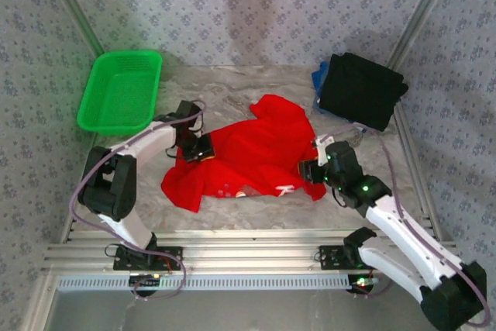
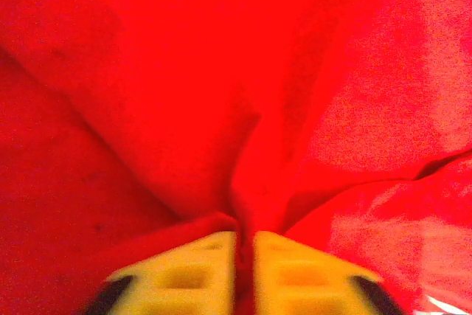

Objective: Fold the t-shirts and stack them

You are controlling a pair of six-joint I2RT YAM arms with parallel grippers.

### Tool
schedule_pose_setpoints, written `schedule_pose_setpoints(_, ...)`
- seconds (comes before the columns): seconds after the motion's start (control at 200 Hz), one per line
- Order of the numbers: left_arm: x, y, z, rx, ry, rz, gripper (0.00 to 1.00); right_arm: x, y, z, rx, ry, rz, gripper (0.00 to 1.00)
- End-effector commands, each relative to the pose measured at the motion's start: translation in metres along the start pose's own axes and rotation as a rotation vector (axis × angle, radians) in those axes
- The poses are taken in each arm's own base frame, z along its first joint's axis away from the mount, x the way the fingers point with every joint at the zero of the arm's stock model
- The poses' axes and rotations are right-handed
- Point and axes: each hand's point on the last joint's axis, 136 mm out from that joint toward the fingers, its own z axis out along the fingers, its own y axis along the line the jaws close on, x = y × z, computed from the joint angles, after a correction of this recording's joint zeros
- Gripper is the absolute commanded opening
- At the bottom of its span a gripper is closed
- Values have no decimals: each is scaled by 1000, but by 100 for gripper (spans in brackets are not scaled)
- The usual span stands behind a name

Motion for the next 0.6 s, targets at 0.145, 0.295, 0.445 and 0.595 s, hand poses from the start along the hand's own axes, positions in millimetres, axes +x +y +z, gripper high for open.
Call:
schedule_pose_setpoints(0.145,-11,-21,-63,67,-158,-21,64,-39,-11,-10,-84,107,382,79)
schedule_pose_setpoints(0.295,10,-1,-83,11,-92,-89,69,-27,-8,39,-130,437,418,75)
schedule_pose_setpoints(0.445,54,30,-86,-45,-10,-160,70,-20,32,70,-264,538,338,74)
schedule_pose_setpoints(0.595,97,54,-82,-80,59,-212,70,9,42,84,-279,631,319,76)
